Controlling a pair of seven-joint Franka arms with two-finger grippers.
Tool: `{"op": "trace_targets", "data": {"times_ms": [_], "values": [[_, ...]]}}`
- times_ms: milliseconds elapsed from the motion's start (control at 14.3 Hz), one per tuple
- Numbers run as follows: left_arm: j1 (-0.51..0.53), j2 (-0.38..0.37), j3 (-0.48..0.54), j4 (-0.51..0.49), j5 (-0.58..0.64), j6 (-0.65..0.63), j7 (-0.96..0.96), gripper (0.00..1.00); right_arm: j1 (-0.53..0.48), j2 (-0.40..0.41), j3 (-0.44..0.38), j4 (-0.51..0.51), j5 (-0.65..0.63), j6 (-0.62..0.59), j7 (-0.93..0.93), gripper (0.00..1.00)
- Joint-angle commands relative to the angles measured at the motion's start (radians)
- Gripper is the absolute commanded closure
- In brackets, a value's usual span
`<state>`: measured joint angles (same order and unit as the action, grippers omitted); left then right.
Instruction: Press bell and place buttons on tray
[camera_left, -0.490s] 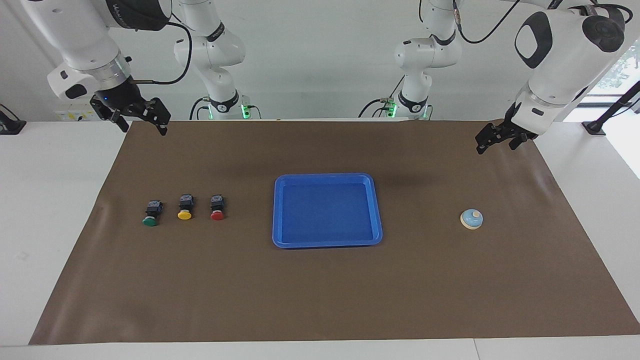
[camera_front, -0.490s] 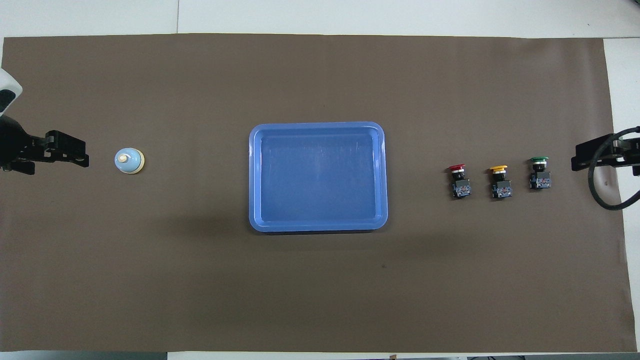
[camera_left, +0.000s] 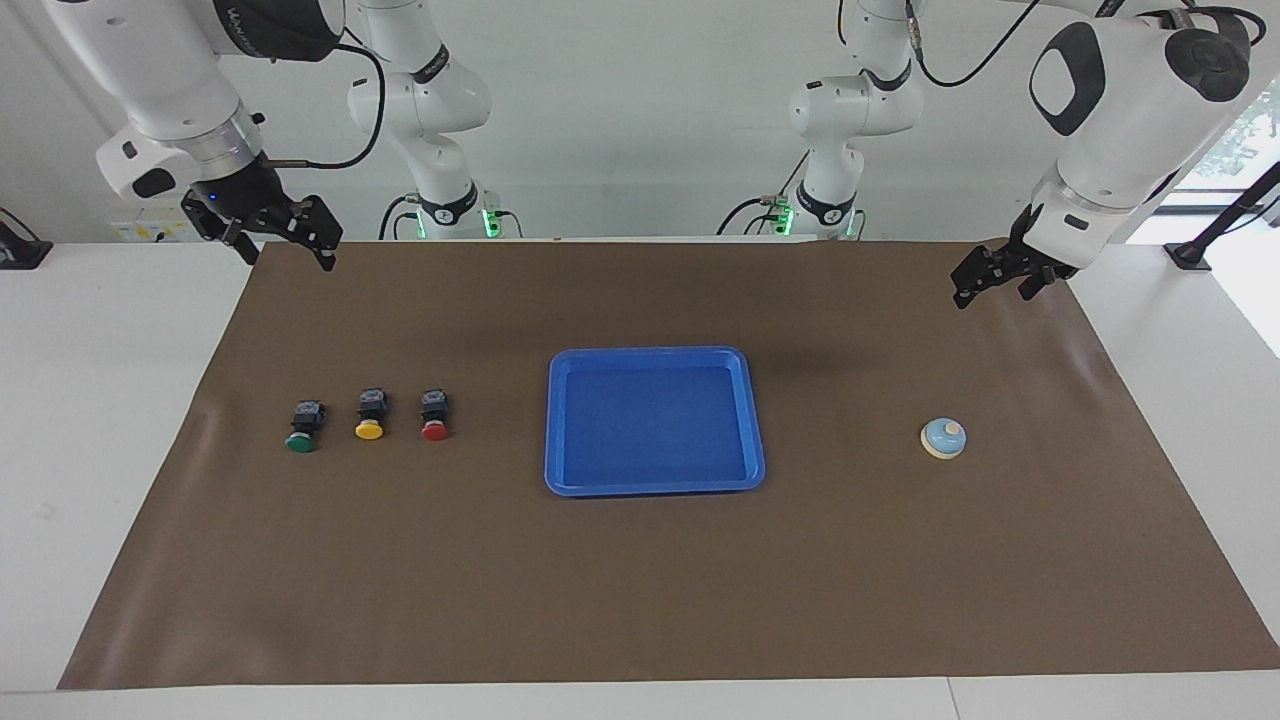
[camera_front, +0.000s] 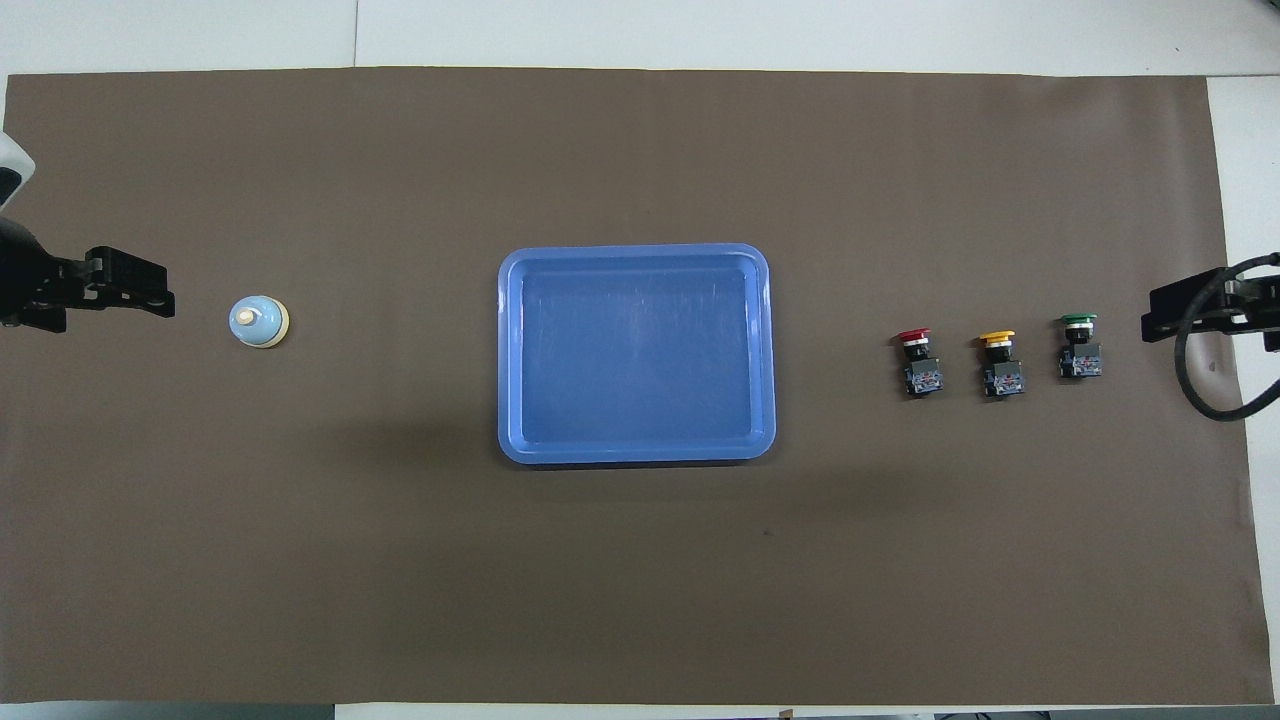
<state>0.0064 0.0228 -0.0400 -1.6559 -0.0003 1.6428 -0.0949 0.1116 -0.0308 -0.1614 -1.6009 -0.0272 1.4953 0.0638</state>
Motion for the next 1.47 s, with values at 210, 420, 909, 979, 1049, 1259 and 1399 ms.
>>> {"op": "trace_targets", "data": {"times_ms": [210, 420, 909, 979, 1049, 1259, 1399], "values": [[0.035, -0.012, 0.003, -0.074, 0.011, 0.132, 0.009, 1.0, -0.007, -0.02, 0.006, -0.019, 0.003, -0.004, -0.009, 0.0], [0.058, 0.061, 0.005, -0.079, 0.014, 0.207, 0.044, 1.0, -0.007, -0.02, 0.006, -0.019, 0.003, -0.004, -0.009, 0.0], [0.064, 0.184, 0.003, -0.182, 0.014, 0.46, 0.061, 1.0, -0.007, -0.02, 0.006, -0.018, 0.003, -0.004, -0.009, 0.0], [0.064, 0.189, 0.003, -0.197, 0.014, 0.491, 0.063, 1.0, -0.007, -0.02, 0.006, -0.019, 0.003, -0.004, -0.009, 0.0], [0.064, 0.197, 0.003, -0.205, 0.014, 0.509, 0.063, 1.0, -0.007, -0.02, 0.006, -0.019, 0.003, -0.004, -0.009, 0.0], [0.067, 0.204, 0.003, -0.263, 0.014, 0.573, 0.064, 1.0, -0.007, -0.02, 0.006, -0.019, 0.003, -0.004, -0.009, 0.0], [0.064, 0.201, 0.003, -0.285, 0.014, 0.597, 0.063, 1.0, -0.007, -0.02, 0.006, -0.019, 0.003, -0.004, -0.009, 0.0]]}}
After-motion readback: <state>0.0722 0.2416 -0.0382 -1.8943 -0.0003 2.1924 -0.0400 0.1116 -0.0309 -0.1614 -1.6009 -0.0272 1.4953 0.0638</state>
